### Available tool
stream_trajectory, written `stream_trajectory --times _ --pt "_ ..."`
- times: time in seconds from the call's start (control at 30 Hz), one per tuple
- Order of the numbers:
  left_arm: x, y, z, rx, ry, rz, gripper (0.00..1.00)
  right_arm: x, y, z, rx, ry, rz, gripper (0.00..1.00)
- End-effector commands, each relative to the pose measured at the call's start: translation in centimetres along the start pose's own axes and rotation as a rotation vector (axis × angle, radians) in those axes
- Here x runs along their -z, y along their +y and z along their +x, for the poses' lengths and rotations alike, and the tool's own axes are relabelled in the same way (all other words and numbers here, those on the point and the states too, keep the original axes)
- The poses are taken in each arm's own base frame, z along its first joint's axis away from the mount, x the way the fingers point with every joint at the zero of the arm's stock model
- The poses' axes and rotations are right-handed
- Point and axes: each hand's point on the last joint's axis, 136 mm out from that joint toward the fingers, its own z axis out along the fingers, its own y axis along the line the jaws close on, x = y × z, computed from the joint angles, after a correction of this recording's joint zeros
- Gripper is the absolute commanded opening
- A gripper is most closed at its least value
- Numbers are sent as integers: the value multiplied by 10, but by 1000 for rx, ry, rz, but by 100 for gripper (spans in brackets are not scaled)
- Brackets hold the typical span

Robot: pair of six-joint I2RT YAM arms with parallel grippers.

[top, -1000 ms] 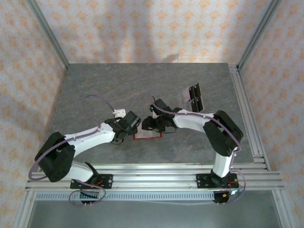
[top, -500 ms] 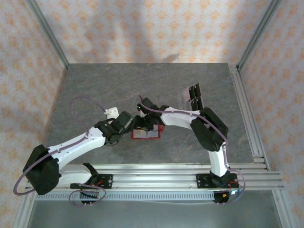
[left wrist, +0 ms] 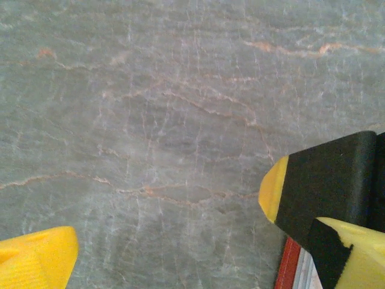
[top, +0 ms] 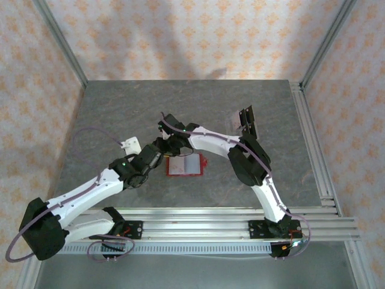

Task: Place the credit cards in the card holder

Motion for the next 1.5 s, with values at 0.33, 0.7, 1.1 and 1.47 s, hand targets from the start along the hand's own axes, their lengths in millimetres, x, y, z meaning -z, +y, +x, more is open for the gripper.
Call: stream_trajectory --times 0.33,0.7,1.1,1.47 --pt "-14 -6 22 -112 87 -34 100 96 -103 16 -21 -147 388 56" --pt "-21 -11 28 -140 107 -44 100 85 -133 45 -37 -95 429 56" --pt "-25 -14 33 -146 118 -44 100 66 -137 51 -49 -51 400 55" --pt "-26 -15 34 -139 121 -35 100 51 -130 53 -59 -10 353 55"
